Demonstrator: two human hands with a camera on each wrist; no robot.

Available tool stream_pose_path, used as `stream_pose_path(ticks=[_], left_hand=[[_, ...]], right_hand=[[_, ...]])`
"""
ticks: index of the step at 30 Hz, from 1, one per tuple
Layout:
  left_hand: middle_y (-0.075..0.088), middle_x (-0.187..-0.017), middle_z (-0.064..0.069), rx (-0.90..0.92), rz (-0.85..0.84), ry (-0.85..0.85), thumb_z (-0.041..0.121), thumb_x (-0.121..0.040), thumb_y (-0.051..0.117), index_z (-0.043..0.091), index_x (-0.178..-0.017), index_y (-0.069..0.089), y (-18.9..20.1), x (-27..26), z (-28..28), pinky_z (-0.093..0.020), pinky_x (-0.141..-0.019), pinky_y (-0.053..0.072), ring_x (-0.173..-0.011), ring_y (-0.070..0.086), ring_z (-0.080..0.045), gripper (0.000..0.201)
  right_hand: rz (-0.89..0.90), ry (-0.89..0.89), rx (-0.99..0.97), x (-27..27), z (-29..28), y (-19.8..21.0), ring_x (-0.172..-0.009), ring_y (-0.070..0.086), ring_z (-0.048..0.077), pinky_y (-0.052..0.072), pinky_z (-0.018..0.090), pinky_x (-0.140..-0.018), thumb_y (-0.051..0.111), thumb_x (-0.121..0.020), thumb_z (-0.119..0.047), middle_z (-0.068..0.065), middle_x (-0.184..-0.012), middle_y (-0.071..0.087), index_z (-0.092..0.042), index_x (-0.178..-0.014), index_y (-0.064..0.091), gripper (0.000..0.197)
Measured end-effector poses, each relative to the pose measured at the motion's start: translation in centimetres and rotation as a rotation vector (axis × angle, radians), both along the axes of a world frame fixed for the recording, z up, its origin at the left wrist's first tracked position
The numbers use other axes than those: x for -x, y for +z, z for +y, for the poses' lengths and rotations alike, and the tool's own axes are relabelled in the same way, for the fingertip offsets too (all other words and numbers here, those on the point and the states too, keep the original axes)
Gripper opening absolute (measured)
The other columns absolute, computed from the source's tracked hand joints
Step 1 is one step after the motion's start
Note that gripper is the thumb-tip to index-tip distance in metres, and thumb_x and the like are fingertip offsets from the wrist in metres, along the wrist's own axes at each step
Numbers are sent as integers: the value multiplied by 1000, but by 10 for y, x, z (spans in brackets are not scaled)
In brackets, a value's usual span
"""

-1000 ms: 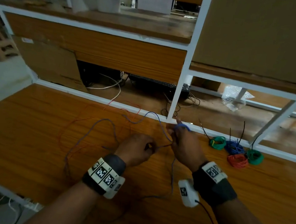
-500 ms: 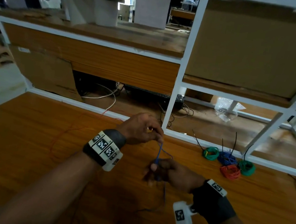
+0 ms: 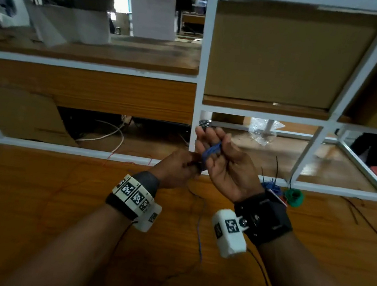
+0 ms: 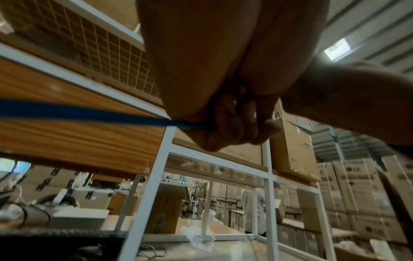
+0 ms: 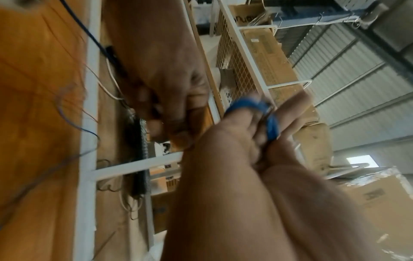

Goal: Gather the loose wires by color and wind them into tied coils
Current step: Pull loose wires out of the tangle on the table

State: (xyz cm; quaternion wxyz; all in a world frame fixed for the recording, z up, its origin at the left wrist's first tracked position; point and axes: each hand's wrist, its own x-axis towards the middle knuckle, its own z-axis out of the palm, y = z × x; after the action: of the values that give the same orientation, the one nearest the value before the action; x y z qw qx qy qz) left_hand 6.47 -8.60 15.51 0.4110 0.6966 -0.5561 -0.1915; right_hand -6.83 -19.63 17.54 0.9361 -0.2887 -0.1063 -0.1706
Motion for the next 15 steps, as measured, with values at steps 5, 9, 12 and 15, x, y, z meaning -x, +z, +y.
stream_pose_path(ticks=[5, 9, 12, 15], left_hand=[[64, -65, 13, -148, -70, 19, 22, -102, 54, 15, -107, 73, -31, 19, 10, -26, -63, 49, -59, 58, 2, 21], [65, -78, 0, -211, -247, 89, 44, -97, 54, 17, -86, 68, -48, 9, 26, -49, -70, 54, -71, 62, -19, 32], [70, -85, 6, -178, -408, 86, 44, -91, 58, 26, -93, 73, -32, 8, 27, -36, -70, 56, -77, 63, -12, 24], [73, -84, 4, -27, -463, 35, 28, -90, 71, 21, -92, 77, -8, 9, 23, -20, -63, 46, -72, 61, -8, 10]], right_hand=[[355, -683, 627, -2, -23, -27, -101, 71, 19, 58, 30, -87, 37, -113, -29, 4, -108, 78, -4, -119, 65, 37], [635, -864, 1517, 10, -50, -79, -84, 66, 33, 54, 53, -74, 46, -110, -34, 16, -91, 68, -28, -85, 61, 30], [754, -559, 1772, 25, -44, -83, -87, 66, 32, 53, 52, -78, 42, -109, -44, 12, -95, 68, -15, -91, 63, 40], [725, -263, 1693, 41, -34, -69, -86, 64, 32, 52, 57, -86, 37, -106, -60, 8, -91, 70, -21, -90, 69, 53]])
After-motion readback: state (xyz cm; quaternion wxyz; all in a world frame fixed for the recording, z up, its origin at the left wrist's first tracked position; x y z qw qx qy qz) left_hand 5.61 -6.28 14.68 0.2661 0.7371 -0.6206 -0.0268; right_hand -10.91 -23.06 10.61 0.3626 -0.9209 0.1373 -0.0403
